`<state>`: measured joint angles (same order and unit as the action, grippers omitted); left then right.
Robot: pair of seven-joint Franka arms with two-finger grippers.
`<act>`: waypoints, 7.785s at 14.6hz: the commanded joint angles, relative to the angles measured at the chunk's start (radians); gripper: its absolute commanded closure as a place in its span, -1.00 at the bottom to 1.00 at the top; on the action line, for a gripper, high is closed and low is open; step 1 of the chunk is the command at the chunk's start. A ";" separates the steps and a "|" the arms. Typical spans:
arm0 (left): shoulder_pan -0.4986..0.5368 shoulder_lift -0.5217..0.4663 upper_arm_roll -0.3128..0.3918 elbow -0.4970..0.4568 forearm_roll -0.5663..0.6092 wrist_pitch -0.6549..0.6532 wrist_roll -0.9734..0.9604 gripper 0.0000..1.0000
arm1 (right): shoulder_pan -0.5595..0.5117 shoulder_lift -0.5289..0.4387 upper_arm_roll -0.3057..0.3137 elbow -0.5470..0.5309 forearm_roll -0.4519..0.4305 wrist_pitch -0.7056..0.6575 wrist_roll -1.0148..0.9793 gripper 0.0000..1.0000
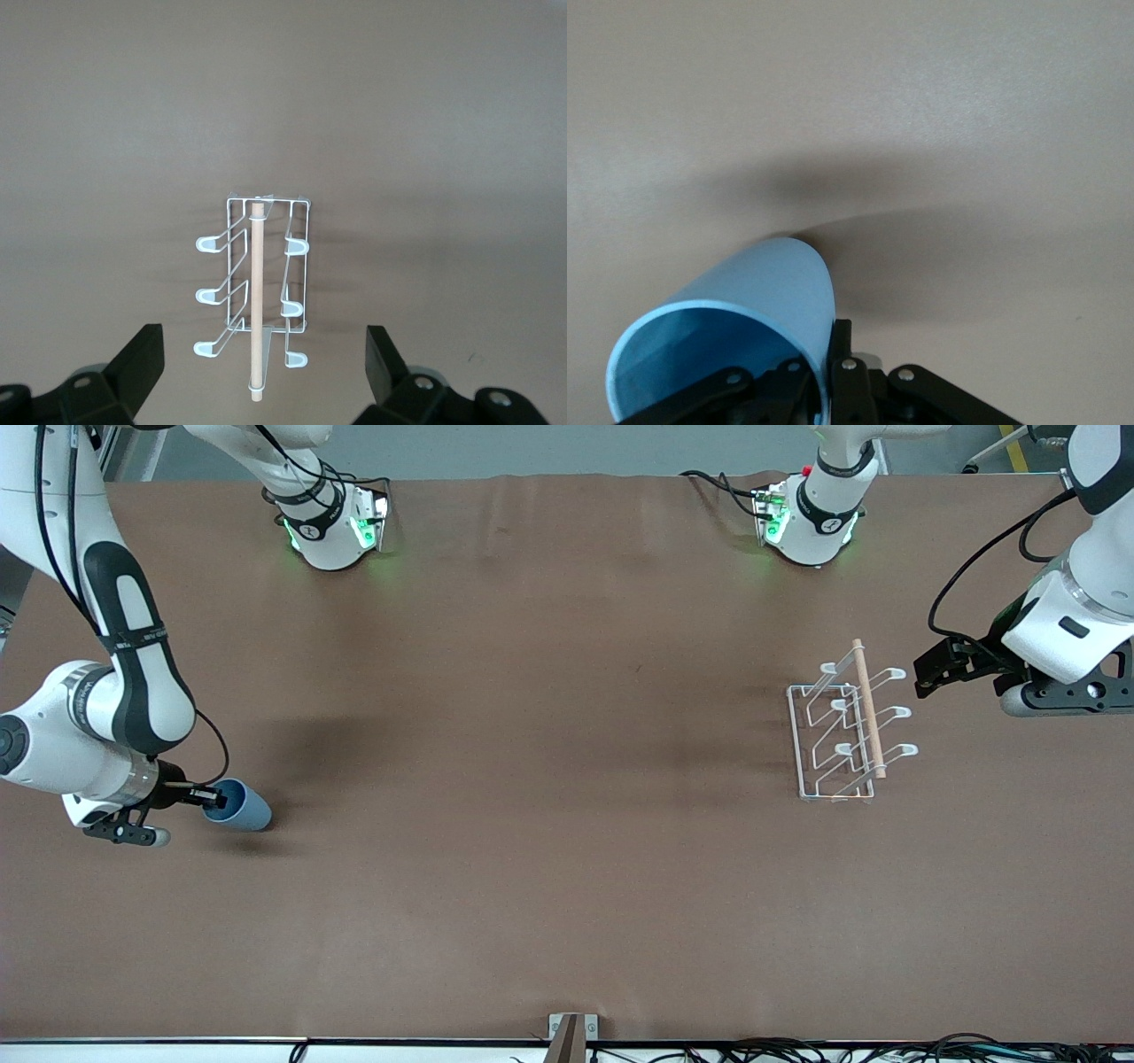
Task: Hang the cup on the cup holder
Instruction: 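Lift the cup with the right gripper while the left gripper approaches, then grasp the cup's base with the left gripper beside the right gripper, then carry the cup to the rack with the left gripper while the right gripper releases, then position the cup over a rack hook with the left gripper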
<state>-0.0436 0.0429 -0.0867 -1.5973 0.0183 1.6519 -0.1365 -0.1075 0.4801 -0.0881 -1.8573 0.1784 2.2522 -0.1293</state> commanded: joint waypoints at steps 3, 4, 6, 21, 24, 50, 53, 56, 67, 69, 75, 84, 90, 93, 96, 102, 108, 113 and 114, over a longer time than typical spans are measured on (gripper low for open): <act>-0.009 0.015 -0.004 0.022 -0.006 -0.004 -0.005 -1.00 | 0.040 -0.106 0.010 -0.011 0.183 -0.175 -0.013 0.99; -0.009 0.018 -0.004 0.034 -0.008 -0.004 -0.003 -1.00 | 0.061 -0.112 0.010 -0.013 0.241 -0.200 -0.015 0.99; -0.009 0.023 -0.004 0.040 -0.008 -0.006 0.005 -1.00 | 0.115 -0.121 0.008 -0.014 0.405 -0.244 -0.015 0.99; -0.338 0.091 -0.028 0.152 0.077 -0.011 0.009 -1.00 | 0.485 -0.115 0.010 -0.010 1.199 -0.327 -0.087 0.96; -0.448 0.092 -0.051 0.152 0.100 -0.009 0.015 -1.00 | 0.483 -0.104 0.010 -0.010 1.201 -0.491 -0.153 0.95; -0.547 0.324 -0.189 0.206 -0.060 0.345 0.420 -0.99 | 0.513 -0.094 0.013 -0.011 1.372 -0.629 -0.156 0.86; -0.550 0.348 -0.189 0.204 -0.058 0.345 0.419 -0.98 | 0.513 -0.092 0.013 -0.011 1.372 -0.629 -0.158 0.84; -0.550 0.367 -0.189 0.204 -0.054 0.382 0.425 -0.91 | 0.513 -0.092 0.011 -0.011 1.372 -0.628 -0.158 0.83; -0.547 0.391 -0.188 0.204 -0.047 0.421 0.465 0.04 | 0.516 -0.092 0.011 -0.011 1.372 -0.628 -0.158 0.81; -0.539 0.384 -0.188 0.203 -0.047 0.389 0.465 0.03 | 0.513 -0.086 0.011 -0.010 1.372 -0.629 -0.156 0.61; -0.461 0.298 -0.171 0.204 -0.014 0.094 0.462 0.05 | 0.505 -0.077 0.004 -0.007 1.357 -0.651 -0.159 -1.00; -0.368 0.284 -0.174 0.136 0.495 -0.348 0.491 0.06 | 0.344 -0.081 -0.007 0.055 0.896 -0.591 -0.151 -1.00; -0.325 0.388 -0.174 0.048 0.751 -0.400 0.534 0.05 | 0.209 -0.142 -0.033 0.101 0.467 -0.589 -0.147 -1.00; -0.314 0.439 -0.174 0.034 0.822 -0.400 0.635 0.05 | 0.209 -0.196 -0.087 0.154 0.236 -0.588 -0.147 -1.00; -0.308 0.489 -0.174 0.036 0.905 -0.399 0.728 0.06 | 0.209 -0.231 -0.104 0.226 0.008 -0.589 -0.144 -1.00; -0.282 0.541 -0.174 0.031 1.006 -0.389 0.972 0.05 | 0.203 -0.241 -0.165 0.417 -0.135 -0.647 -0.144 -1.00; -0.283 0.575 -0.174 -0.007 1.069 -0.394 0.971 0.06 | 0.135 -0.241 -0.168 0.573 -0.137 -0.749 -0.148 -1.00; -0.286 0.614 -0.173 -0.007 1.071 -0.402 0.888 0.05 | 0.126 -0.259 -0.167 0.615 -0.148 -0.780 -0.098 -1.00; -0.286 0.617 -0.173 -0.009 1.071 -0.402 0.873 0.05 | 0.124 -0.291 -0.163 0.606 -0.148 -0.781 -0.052 -1.00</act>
<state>-0.3276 0.6526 -0.2554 -1.6046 1.0633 1.2699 0.7621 0.0239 0.2337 -0.2664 -1.2466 0.0543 1.4863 -0.2508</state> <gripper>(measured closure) 0.242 0.000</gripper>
